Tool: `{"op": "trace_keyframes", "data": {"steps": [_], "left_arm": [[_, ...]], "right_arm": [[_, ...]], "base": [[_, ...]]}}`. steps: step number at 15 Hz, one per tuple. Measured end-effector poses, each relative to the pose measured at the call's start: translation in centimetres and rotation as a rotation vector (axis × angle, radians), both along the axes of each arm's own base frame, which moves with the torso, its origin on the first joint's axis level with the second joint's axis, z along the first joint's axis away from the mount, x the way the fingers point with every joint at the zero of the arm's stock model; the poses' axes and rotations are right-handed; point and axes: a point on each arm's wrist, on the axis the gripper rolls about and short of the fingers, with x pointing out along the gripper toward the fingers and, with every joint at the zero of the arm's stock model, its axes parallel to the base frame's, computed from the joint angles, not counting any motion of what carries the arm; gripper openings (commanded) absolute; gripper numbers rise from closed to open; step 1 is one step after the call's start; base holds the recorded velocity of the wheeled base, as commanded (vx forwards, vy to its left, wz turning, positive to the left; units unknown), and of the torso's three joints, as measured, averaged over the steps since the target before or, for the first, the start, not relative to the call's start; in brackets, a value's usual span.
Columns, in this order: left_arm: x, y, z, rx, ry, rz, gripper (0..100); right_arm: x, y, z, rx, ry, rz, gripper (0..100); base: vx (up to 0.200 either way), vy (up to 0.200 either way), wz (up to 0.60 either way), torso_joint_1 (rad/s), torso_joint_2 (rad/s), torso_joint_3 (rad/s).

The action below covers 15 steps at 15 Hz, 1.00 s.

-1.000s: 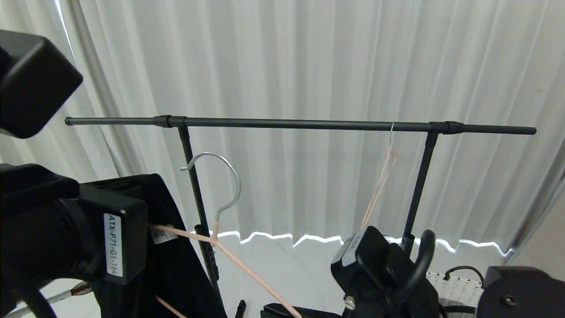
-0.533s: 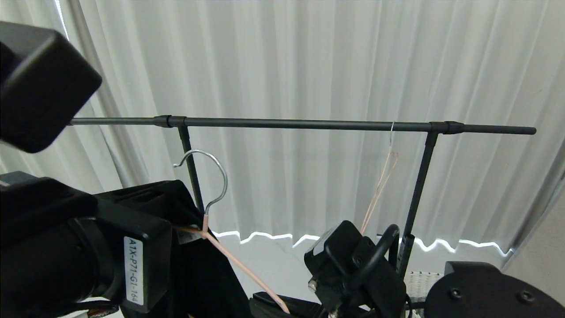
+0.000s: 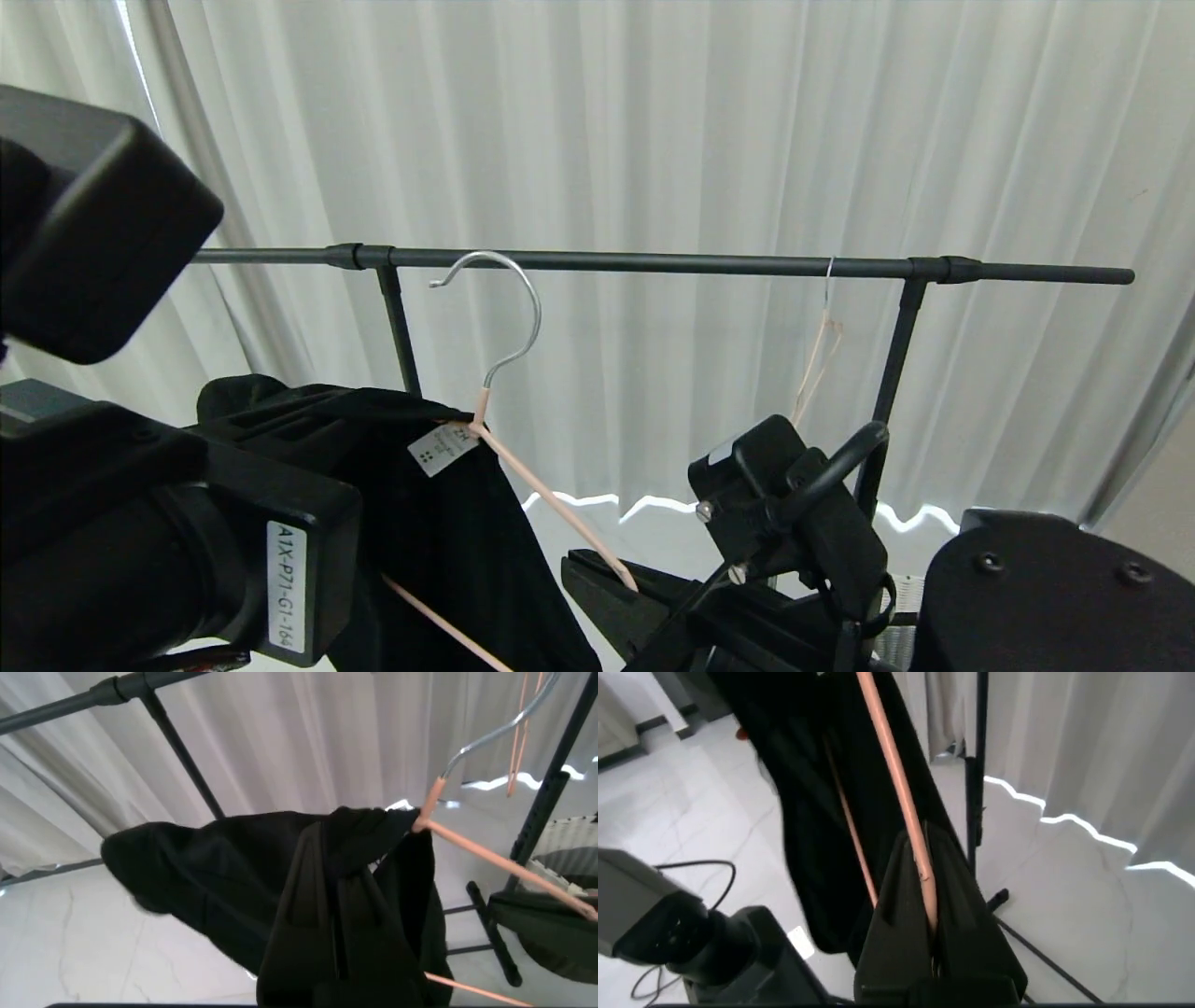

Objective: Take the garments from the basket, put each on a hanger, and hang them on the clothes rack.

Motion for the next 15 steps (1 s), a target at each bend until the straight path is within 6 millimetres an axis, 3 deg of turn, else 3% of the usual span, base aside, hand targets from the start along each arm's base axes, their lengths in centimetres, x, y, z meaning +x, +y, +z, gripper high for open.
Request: {"op": "trace_keyframes", "data": {"steps": [1, 2, 15], "left_arm": [[0.0, 0.0, 0.0, -0.001, 0.0, 0.0, 0], [0.0, 0.0, 0.0, -0.002, -0.001, 0.001, 100], [0.0, 0.2, 3.1, -0.116, -0.039, 0.008, 100]], "right_arm": [[0.1, -0.1, 0.2, 0.009, -0.003, -0.006, 0], [0.1, -0.2, 0.3, 0.011, -0.007, -0.007, 0], [0.0, -1.2, 0.9, -0.036, -0.112, 0.005, 0]], "base": [[0.0, 0.0, 0.0, 0.0, 0.0, 0.0], [0.0, 0.0, 0.0, 0.0, 0.0, 0.0], [0.0, 0.0, 0.0, 0.0, 0.0, 0.0]]}}
